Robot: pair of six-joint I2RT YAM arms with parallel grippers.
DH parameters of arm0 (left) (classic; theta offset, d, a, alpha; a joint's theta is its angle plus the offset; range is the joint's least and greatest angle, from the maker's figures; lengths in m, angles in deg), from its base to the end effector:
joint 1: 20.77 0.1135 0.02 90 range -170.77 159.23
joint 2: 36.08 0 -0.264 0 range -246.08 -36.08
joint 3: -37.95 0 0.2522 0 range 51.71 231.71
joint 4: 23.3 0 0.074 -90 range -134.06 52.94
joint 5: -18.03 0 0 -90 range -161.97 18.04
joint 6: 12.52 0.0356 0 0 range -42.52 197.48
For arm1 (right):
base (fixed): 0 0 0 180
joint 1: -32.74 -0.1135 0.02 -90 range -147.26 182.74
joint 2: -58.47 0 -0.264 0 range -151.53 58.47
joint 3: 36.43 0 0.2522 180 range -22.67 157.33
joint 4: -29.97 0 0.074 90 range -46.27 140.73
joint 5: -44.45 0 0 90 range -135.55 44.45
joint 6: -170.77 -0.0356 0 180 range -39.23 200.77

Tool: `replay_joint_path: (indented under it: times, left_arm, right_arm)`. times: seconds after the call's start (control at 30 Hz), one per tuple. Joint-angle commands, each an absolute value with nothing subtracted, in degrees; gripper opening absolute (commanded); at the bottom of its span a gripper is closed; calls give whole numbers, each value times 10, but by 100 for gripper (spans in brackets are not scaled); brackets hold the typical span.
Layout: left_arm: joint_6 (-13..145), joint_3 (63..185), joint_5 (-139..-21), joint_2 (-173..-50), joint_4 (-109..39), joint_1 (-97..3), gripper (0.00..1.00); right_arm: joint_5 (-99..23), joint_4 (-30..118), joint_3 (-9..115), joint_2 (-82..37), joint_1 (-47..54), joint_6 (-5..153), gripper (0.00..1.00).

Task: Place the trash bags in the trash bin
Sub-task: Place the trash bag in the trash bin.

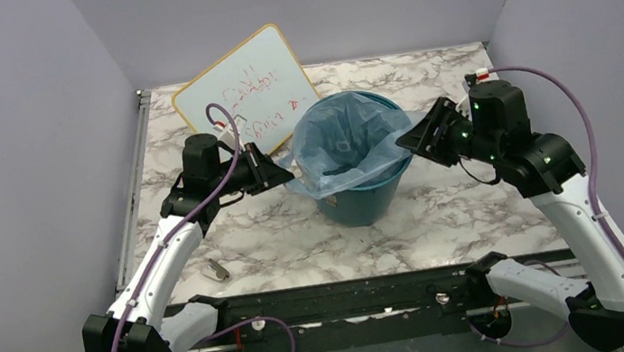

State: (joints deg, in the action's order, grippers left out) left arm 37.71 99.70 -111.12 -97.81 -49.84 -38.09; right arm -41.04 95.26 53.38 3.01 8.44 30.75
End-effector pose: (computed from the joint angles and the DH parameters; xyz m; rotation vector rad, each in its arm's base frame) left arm 0.2206 -0.0923 0.3007 0.0449 2.1782 -1.2936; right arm 0.1560 0.0735 0.4170 0.4476 2.1839 0.8325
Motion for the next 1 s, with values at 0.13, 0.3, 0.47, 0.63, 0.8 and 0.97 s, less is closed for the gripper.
replay_joint_path:
  times: [0.13, 0.3, 0.47, 0.63, 0.8, 0.97]
  left_arm:
    - [385, 1008, -1102, -966, -496, -380, 12]
    - [383, 1008, -1104, -966, -496, -380, 12]
    - [381, 1006, -1100, -957, -496, -380, 12]
    - [380, 1005, -1102, -959, -496, -380, 12]
    - [380, 1007, -1101, -956, -496, -380, 12]
    - [381, 1010, -1095, -952, -501, -379, 12]
  right_arm:
    - [-381, 896, 515, 26, 83, 276, 39]
    - [-373, 881, 490, 23, 83, 265, 37]
    - [-381, 879, 486, 26, 83, 265, 39]
    - [-375, 865, 483, 19, 83, 264, 14]
    - [-375, 892, 500, 19, 83, 290, 1]
    - [-297, 958, 521, 51, 83, 354, 0]
